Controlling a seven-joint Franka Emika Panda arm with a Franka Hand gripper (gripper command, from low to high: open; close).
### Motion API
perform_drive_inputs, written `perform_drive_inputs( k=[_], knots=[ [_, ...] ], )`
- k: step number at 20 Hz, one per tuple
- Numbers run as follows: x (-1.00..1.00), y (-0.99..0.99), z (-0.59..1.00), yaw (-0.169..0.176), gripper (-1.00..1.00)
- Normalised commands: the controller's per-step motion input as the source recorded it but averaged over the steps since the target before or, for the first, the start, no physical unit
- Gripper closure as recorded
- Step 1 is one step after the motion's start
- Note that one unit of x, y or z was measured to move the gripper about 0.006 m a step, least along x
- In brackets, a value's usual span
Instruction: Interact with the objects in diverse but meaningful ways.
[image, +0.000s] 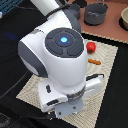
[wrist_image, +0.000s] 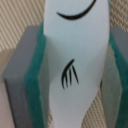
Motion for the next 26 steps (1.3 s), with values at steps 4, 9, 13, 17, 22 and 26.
perform_drive_inputs(
  k=[4, 9, 13, 17, 22, 26],
  knots=[
    [-0.29, 0.08, 0.60, 0.062, -1.00],
    [-0.18, 0.21, 0.69, 0.064, -1.00],
    [-0.24, 0.65, 0.64, 0.080, -1.00],
    [-0.28, 0.78, 0.36, 0.073, -1.00],
    [-0.29, 0.84, 0.27, 0.037, -1.00],
    [-0.40, 0.69, 0.10, -0.066, -1.00]
  ],
)
